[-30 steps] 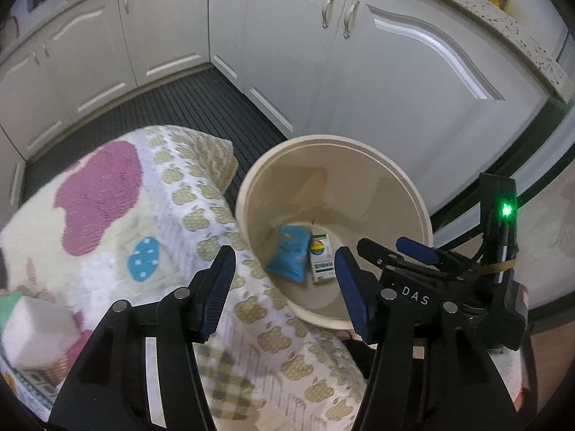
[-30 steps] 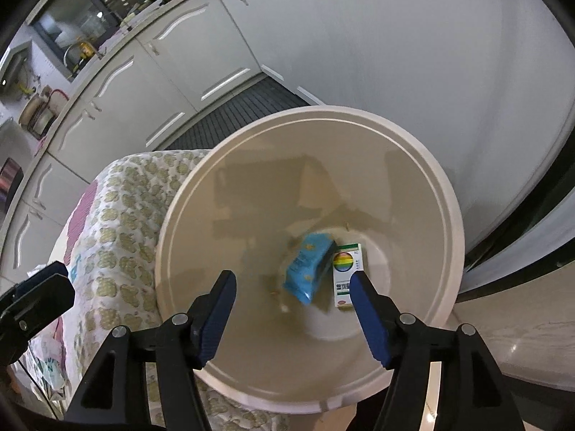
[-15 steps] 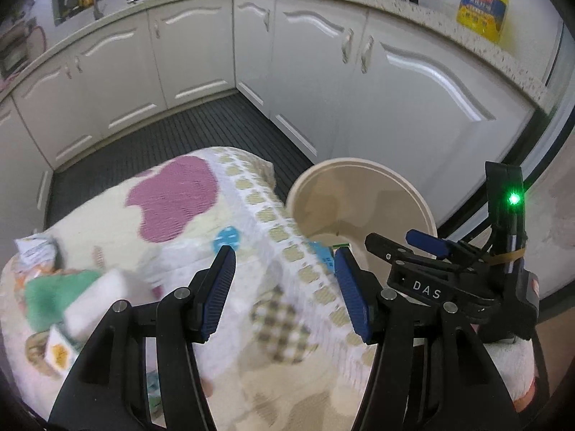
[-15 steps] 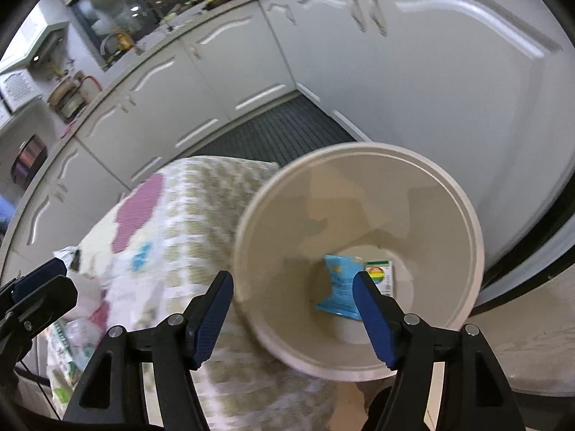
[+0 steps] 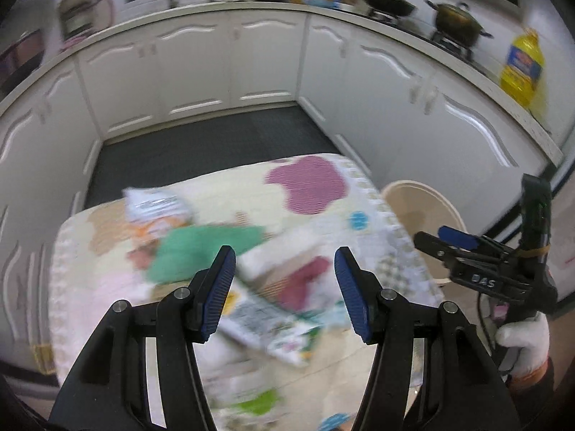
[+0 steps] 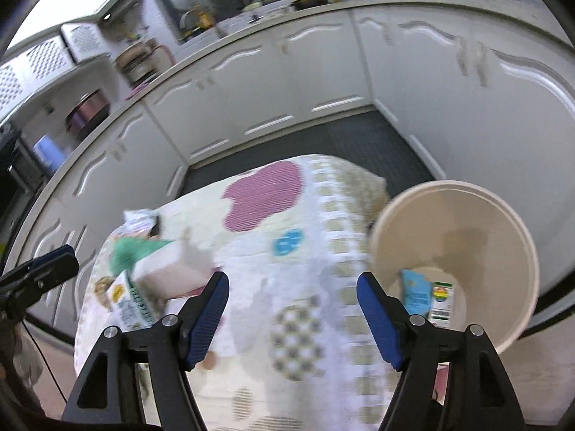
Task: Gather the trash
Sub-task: 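Grasp the brown crumpled paper with the left tool while the right tool grasps the clear plastic bag, then carry both items over the beige bin and open both tools to drop them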
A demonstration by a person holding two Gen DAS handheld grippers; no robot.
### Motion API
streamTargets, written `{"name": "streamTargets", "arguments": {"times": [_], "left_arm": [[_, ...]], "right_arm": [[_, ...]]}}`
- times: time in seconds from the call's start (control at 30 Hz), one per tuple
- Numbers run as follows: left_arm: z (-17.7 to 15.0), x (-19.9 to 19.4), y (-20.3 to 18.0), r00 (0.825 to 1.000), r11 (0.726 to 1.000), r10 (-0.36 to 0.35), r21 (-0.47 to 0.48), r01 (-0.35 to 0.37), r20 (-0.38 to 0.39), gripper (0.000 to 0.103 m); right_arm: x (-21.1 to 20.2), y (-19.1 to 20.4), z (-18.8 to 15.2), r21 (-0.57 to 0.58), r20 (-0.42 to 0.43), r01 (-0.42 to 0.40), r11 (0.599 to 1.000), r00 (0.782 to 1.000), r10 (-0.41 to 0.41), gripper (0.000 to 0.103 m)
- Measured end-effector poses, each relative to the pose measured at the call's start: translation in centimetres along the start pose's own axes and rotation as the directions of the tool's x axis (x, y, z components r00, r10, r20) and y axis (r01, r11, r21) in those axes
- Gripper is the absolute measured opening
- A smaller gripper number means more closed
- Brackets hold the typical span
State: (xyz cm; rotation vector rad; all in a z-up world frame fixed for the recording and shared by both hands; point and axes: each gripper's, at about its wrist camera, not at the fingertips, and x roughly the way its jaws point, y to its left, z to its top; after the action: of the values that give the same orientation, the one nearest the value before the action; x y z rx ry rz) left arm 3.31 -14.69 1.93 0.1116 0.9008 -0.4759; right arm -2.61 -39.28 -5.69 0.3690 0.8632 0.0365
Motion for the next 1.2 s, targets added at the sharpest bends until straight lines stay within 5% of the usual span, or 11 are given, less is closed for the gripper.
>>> {"name": "streamTargets", "arguments": {"times": [0.27,0.53,0.73,0.83,0.9,0.97,1.2], "left_arm": [[-2.9,-0.1,8.3,0.999,0.989,0.025,-0.145,-0.031,-0.045,0.056],[-4.8,3.0,10.9,0.995,0.972,-0.034,-0.233,0.012,-0.092,0.056],[-5.6,5.5,11.7,0.991,0.961,-0.079,-0.272,0.046,-0.112,0.056],[-5.9,6.6,12.1,0.988,0.957,-0.09,-0.285,0.051,-0.125,0.054],[-6.1,7.1,12.5,0.986,0.952,-0.102,-0.3,0.058,-0.13,0.041],[-6.3,7.2,13.0,0.985,0.946,-0.114,-0.317,0.068,-0.128,0.031],[-5.8,3.2,14.4,0.995,0.948,-0.081,-0.312,0.06,-0.055,0.025]], "right_arm": [[3.4,5.2,-0.9,-0.086,-0.082,-0.081,0.993,0.994,0.074,0.071],[6.1,7.5,-3.0,-0.124,-0.173,-0.137,0.983,0.978,0.115,0.071],[8.0,8.1,-4.1,-0.113,-0.218,-0.168,0.979,0.966,0.14,0.061],[8.7,8.1,-4.4,-0.102,-0.223,-0.182,0.978,0.962,0.156,0.047],[9.2,8.2,-4.6,-0.097,-0.229,-0.195,0.976,0.959,0.169,0.032],[9.2,8.2,-4.8,-0.094,-0.224,-0.208,0.974,0.957,0.183,0.029],[5.9,8.2,-3.6,-0.132,-0.122,-0.2,0.971,0.975,0.185,0.023]]}}
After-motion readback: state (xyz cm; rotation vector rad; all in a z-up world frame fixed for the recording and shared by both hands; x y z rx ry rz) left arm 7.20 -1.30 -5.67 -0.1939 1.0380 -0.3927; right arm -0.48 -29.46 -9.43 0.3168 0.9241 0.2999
